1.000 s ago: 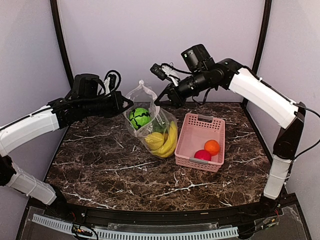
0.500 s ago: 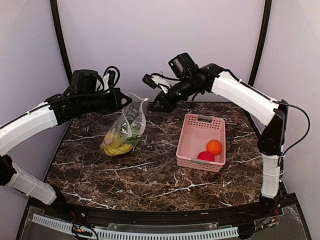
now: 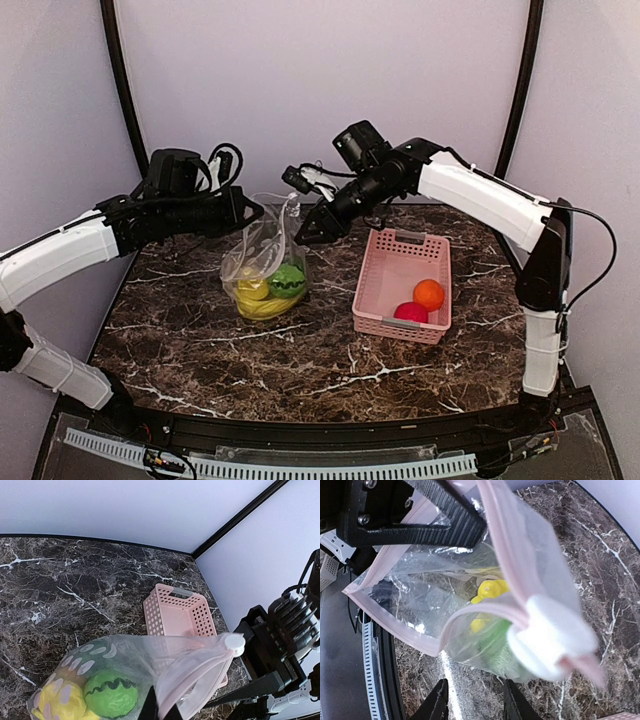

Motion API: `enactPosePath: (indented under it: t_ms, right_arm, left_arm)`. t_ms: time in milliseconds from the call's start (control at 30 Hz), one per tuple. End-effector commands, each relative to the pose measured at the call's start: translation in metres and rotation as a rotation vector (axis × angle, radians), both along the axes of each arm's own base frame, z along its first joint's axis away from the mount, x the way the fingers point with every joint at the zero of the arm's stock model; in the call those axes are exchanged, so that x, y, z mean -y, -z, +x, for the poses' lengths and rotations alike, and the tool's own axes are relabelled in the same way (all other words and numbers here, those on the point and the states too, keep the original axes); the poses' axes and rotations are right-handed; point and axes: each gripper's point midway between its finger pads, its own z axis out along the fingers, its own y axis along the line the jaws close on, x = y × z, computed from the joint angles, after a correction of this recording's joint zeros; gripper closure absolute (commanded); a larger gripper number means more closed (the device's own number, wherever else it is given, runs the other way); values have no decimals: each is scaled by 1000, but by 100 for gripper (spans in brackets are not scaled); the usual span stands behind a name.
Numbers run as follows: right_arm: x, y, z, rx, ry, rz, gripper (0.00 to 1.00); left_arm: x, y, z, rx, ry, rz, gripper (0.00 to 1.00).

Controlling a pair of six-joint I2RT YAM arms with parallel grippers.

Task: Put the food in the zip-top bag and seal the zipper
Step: Adjust the zipper food storage bag at the center of the board.

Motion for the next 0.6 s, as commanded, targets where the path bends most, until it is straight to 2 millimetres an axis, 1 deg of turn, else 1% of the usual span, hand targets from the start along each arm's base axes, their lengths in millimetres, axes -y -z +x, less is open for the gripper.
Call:
enactPosePath:
  t_ms: [0, 67, 133, 233, 267, 300, 333, 367, 400, 467, 533, 567]
  right_arm:
    - [-11, 14, -20, -48, -58, -4, 64]
    - [-13, 13, -23, -45, -65, -4, 64]
    - [-14, 7, -26, -42, -73, 7, 65]
    - [-11, -5, -36, -46, -87, 34, 64]
    - [-10, -11, -40, -44, -89, 48, 63]
    - [-9, -14, -41, -39, -86, 58, 61]
    - [-10, -15, -41, -28, -79, 62, 59]
    - [-11, -15, -39, -16, -64, 56, 57]
    - [-12, -13, -35, -6, -45, 45, 56]
    - [-15, -6, -26, -1, -12, 23, 56]
    - [-22, 3, -19, -8, -4, 12, 56]
    - [-25, 4, -17, -9, -10, 19, 56]
  left_arm:
    - [2, 5, -1, -9, 0, -20, 99]
    - [4, 7, -1, -16, 7, -23, 99]
    - [4, 6, -1, -15, 6, -26, 99]
    - [-1, -3, 0, 4, -19, -44, 99]
    - [-2, -6, 0, 10, -27, -52, 99]
    - [-3, -12, -1, 25, -38, -85, 99]
    - [-4, -12, -4, 16, -44, -115, 99]
    - [-2, -20, -3, 38, -39, -157, 99]
    - [-3, -19, -5, 31, -43, -182, 99]
    - [-2, -26, -5, 41, -44, -213, 99]
    - [-1, -30, -5, 53, -40, -214, 99]
    - [-1, -31, -5, 56, -39, -212, 99]
